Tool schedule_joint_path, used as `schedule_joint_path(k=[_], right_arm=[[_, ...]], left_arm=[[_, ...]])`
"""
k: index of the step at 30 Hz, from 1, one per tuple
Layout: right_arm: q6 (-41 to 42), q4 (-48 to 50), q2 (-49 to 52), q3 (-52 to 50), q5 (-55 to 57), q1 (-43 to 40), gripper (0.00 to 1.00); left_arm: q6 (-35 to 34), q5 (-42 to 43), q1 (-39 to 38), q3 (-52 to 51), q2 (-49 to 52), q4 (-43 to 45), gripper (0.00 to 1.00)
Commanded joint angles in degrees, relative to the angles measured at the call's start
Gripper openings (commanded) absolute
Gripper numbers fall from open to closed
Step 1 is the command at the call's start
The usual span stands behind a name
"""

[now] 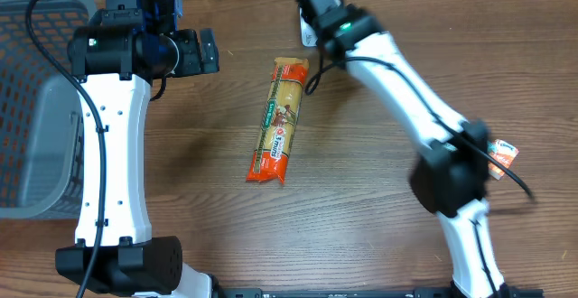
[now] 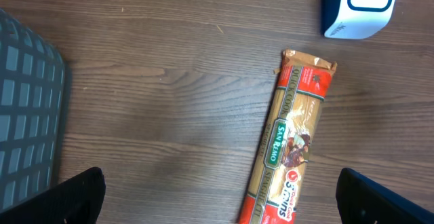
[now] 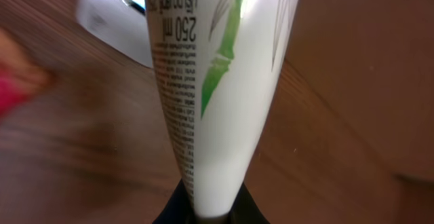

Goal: Scan the item barcode
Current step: 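Carry the white tube right and release it beside the teal packet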

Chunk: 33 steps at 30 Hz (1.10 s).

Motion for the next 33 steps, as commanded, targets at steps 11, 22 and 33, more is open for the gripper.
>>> schedule_joint_path(k=[11, 22, 33], right_arm=[[20.1, -30.8, -13.2, -8.2, -30.4, -12.1, 0.04], [18.6, -14.3, -13.2, -36.6, -31.0, -19.6, 0.04], [20.0, -9.7, -13.2, -45.2, -32.0, -30.7, 0.17]], left_arm=[[0.9, -0.4, 0.2, 0.2, 0.2, 0.1, 1.0], [0.9, -0.4, 0.2, 0.2, 0.2, 0.1, 1.0], [0.9, -0.4, 0.2, 0.2, 0.2, 0.1, 1.0]])
